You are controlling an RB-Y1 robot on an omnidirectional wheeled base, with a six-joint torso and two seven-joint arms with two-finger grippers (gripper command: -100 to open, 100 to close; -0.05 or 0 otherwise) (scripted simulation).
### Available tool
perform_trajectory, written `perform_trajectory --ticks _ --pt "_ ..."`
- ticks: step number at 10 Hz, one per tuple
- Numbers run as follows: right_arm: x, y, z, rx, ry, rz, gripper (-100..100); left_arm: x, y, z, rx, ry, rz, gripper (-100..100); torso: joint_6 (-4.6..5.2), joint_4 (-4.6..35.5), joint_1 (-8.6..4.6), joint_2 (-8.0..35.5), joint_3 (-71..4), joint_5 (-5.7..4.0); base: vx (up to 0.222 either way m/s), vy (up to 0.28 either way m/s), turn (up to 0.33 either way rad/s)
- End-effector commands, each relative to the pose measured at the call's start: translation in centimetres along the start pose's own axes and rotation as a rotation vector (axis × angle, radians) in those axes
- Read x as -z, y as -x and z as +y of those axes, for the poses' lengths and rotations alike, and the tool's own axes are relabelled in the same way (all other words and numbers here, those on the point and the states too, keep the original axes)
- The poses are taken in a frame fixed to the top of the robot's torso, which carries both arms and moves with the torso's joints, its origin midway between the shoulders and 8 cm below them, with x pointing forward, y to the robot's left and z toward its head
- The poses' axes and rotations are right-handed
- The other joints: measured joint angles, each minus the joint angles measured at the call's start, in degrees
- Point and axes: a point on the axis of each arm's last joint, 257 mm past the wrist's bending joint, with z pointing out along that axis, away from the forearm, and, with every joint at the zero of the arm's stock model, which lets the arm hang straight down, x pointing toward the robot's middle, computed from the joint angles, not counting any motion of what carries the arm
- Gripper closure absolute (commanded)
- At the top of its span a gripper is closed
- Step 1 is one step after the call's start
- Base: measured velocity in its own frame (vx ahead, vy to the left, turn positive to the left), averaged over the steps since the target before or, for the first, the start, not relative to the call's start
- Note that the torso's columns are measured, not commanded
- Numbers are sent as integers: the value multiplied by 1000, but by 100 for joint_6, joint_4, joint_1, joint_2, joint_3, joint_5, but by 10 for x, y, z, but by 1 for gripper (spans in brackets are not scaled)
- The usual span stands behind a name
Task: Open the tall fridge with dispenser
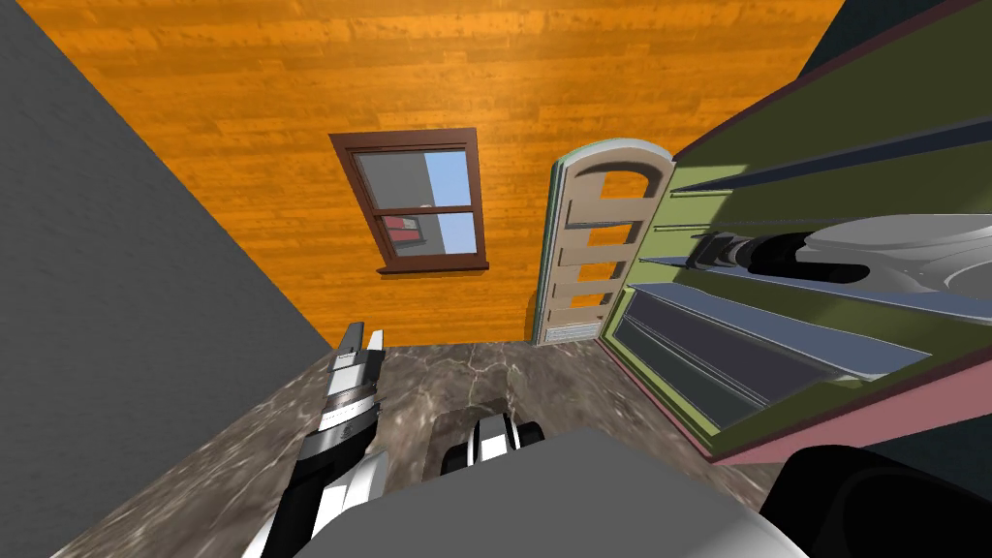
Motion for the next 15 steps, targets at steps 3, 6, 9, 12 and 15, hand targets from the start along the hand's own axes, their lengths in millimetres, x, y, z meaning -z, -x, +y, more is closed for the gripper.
perform_trajectory --ticks 3,6,9,12,15 --pt "-2 -18 -9 -25 -13 54 -100 0 0 0 0 0 0 0 -10 14 -10 55 31 -1 -87 -17 233" --pt "-3 -30 13 -3 33 80 -100 0 0 0 0 0 0 0 10 10 -8 23 17 -3 -61 -7 5" --pt "1 -42 -19 -40 -25 120 -100 0 0 0 0 0 0 0 -1 13 -6 44 27 -1 -131 -23 278" --pt "0 -56 8 -10 32 153 -100 0 0 0 0 0 0 0 1 2 -5 6 4 -2 -6 7 -34" --pt "0 -59 13 -4 43 160 -100 0 0 0 0 0 0 0 3 9 -8 28 18 -2 9 0 3"
